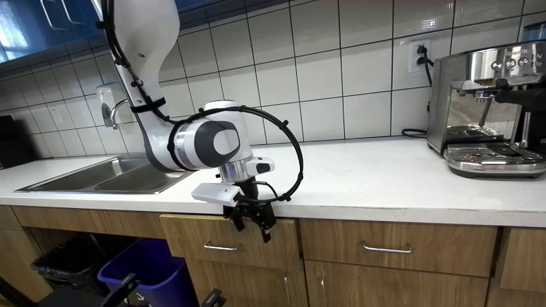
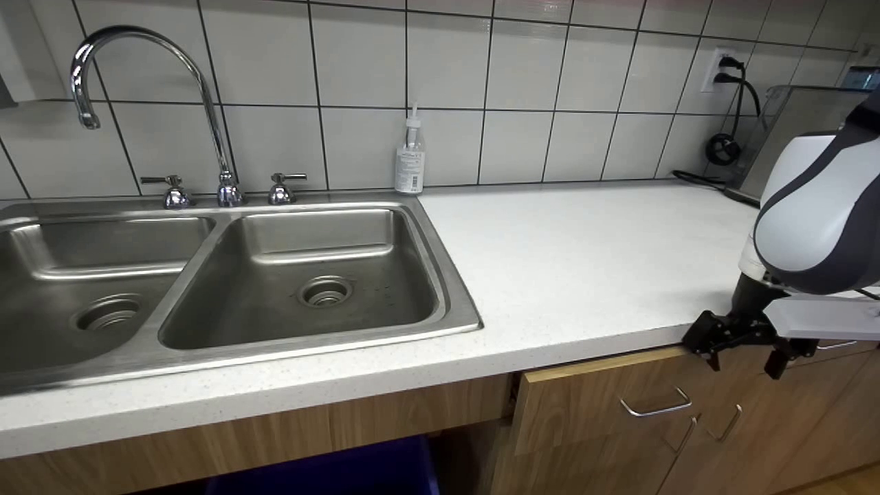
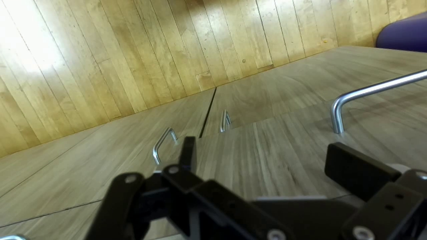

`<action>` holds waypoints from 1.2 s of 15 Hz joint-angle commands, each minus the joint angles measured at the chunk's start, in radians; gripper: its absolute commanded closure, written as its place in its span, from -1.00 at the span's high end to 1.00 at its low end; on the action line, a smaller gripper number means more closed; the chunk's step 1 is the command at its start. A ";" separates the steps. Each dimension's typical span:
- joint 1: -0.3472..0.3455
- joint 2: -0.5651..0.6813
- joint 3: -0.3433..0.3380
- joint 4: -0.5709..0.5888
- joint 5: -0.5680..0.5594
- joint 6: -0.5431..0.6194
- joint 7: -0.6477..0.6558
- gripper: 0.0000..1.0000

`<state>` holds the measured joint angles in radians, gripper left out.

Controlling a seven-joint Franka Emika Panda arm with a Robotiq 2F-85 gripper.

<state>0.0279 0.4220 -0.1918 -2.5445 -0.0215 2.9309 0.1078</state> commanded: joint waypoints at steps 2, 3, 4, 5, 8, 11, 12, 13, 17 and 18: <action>-0.026 -0.036 0.027 0.003 0.016 0.012 -0.003 1.00; -0.027 -0.046 0.026 -0.003 0.015 0.013 -0.005 1.00; -0.029 -0.060 0.027 -0.009 0.015 0.012 -0.008 1.00; -0.031 -0.071 0.028 -0.015 0.015 0.013 -0.011 1.00; -0.028 -0.114 0.024 -0.036 0.009 0.011 -0.015 1.00; -0.033 -0.154 0.029 -0.056 0.010 0.011 -0.020 1.00; -0.034 -0.167 0.030 -0.062 0.011 0.010 -0.022 1.00; -0.033 -0.179 0.029 -0.066 0.009 0.009 -0.021 1.00; -0.036 -0.239 0.036 -0.079 0.012 0.002 -0.026 1.00; -0.039 -0.249 0.039 -0.084 0.014 -0.001 -0.030 1.00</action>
<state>0.0241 0.2532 -0.1889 -2.6151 -0.0217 2.9350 0.1004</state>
